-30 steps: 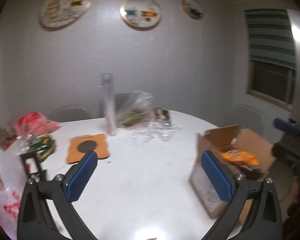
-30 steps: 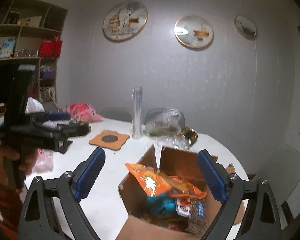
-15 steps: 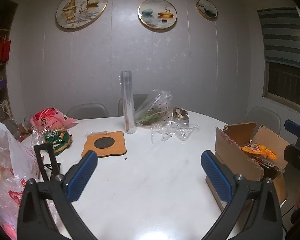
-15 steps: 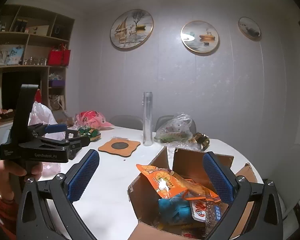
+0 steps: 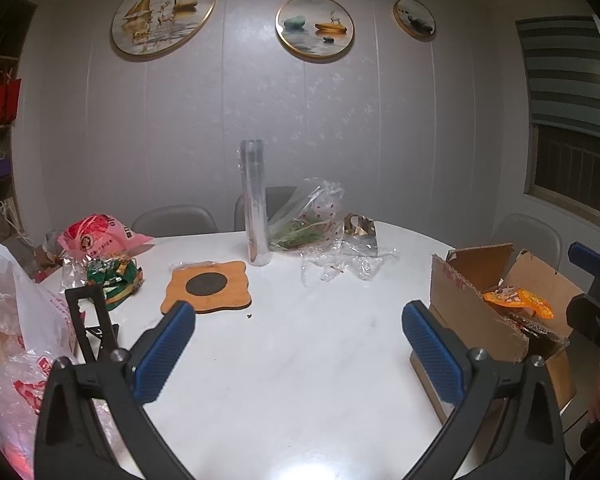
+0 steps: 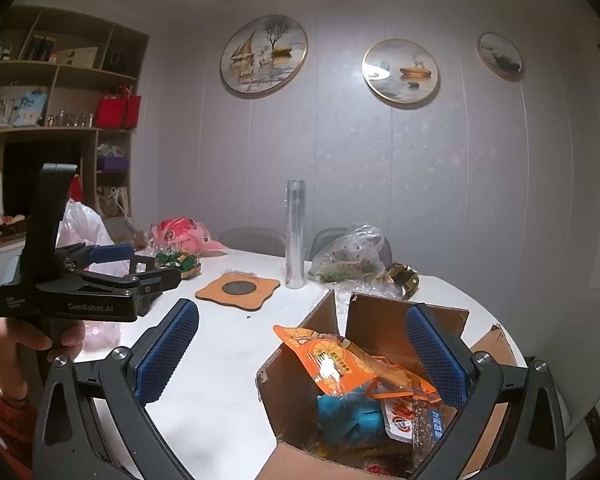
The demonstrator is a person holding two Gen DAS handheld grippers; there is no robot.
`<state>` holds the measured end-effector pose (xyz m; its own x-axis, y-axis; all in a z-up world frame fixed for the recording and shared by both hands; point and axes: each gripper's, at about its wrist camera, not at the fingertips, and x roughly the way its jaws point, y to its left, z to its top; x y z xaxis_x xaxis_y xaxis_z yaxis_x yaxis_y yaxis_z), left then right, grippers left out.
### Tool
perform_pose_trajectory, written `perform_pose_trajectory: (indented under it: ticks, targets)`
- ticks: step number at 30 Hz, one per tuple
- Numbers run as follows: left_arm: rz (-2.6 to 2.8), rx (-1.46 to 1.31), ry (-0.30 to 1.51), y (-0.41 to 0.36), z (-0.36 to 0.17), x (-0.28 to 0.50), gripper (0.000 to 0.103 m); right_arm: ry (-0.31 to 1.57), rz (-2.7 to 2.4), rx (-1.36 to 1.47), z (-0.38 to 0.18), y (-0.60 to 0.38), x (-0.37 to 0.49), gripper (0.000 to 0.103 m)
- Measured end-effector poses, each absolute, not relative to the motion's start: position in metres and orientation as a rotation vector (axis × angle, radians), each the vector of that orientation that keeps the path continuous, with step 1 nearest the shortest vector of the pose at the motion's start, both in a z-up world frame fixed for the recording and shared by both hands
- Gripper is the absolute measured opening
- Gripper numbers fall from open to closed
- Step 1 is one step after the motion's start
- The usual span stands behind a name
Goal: Organize snacks
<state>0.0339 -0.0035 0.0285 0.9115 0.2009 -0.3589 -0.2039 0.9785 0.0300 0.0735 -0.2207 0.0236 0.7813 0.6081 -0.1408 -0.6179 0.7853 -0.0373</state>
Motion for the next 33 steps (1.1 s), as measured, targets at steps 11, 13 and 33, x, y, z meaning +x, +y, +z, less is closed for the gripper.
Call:
perform_pose_trajectory:
  ticks: [11,13,33]
  targets:
    - [0.195,-0.004,0.359,-0.0063,0.0304,0.0323,0.102,0.128,0.66,-0.082,0.0202,-0.2205,0.0727,0.103]
    - [0.194,-0.003,0.36,-0.0066,0.0299,0.0323,0.102,0.128,0.657,-0.081,0.0189,-0.2207,0.0719,0.103]
    - [0.181,0.004,0.367,-0.0095,0.0289,0.0375,0.102,0.141,0.634,-0.071,0.0179,-0.2245,0.0693,0.103]
